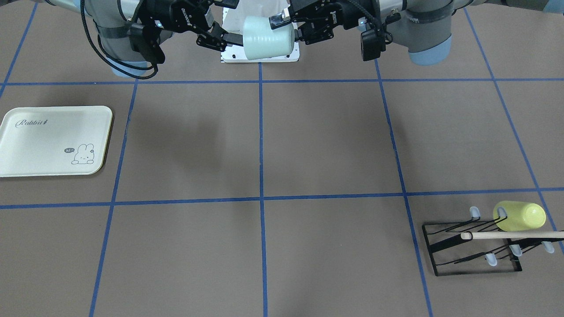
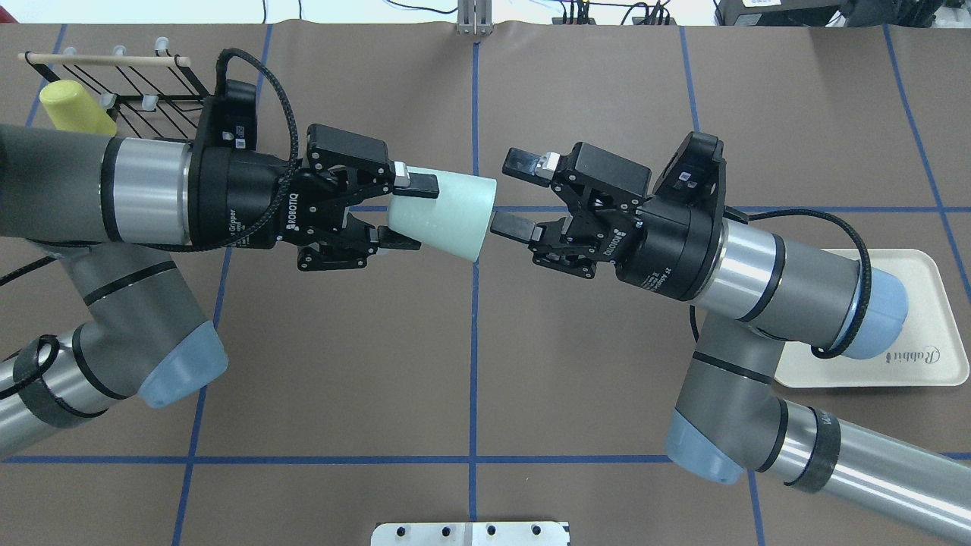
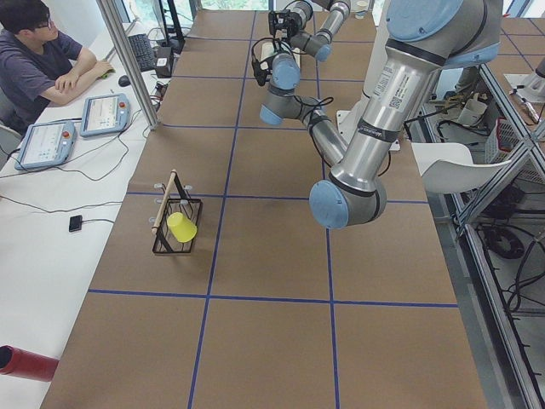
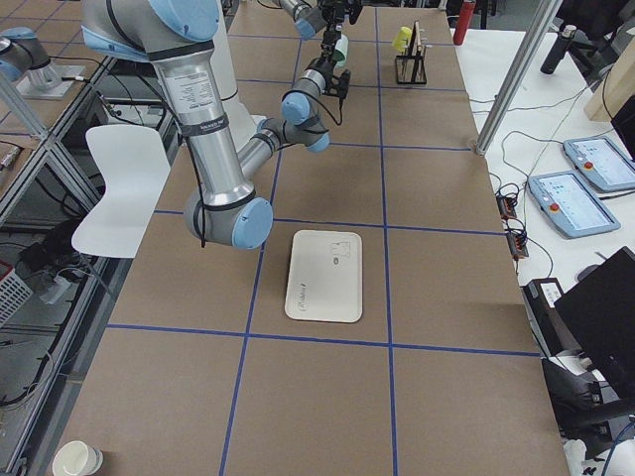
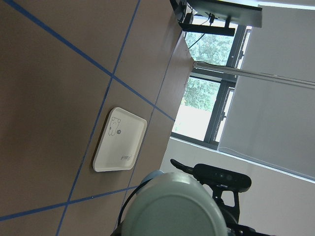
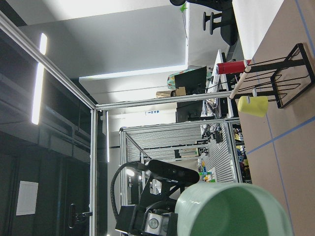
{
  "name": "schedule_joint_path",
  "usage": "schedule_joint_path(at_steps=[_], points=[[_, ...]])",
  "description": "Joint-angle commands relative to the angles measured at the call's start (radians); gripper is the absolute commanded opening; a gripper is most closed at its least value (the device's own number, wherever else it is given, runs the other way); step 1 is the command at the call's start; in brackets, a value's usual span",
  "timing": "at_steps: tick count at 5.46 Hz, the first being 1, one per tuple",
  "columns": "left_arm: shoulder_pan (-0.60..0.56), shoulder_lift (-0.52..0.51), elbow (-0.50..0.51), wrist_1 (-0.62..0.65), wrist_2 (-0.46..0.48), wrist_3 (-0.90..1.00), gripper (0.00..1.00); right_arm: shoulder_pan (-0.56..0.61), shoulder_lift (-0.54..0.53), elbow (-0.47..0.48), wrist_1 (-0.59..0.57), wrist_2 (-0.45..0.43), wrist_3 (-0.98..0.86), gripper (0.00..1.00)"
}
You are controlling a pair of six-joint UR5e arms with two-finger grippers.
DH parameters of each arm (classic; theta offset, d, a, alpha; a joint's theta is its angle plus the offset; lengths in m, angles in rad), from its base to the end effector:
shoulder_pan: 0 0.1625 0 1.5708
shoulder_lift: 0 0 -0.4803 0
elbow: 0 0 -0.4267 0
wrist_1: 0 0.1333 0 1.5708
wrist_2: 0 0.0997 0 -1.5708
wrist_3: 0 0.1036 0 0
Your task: Left arm grabs green cup and hands to right arm on tray
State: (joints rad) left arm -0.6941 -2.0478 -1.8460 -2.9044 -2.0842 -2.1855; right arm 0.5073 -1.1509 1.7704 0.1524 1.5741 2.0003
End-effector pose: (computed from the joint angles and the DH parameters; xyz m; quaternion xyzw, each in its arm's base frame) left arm 0.3789 -0.4225 0.1664 -0.0946 0.8400 -0.1225 0.5201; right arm -0.4143 -0.3824 0.2096 0.0352 -0.9206 0.1742 0.3477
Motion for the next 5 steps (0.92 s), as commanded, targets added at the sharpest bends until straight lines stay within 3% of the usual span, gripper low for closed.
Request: schedule_joint_path(at_steps=[1, 5], points=[[0.001, 0.000, -0.001, -0.001, 0.000, 0.000, 0.00, 0.016, 0.000, 0.000, -0.005, 0.000, 0.000, 0.96], [0.001, -0.002, 0.007, -0.001, 0.000, 0.001, 0.00, 0.010, 0.019, 0.011, -0.034, 0.006, 0.003, 0.96]])
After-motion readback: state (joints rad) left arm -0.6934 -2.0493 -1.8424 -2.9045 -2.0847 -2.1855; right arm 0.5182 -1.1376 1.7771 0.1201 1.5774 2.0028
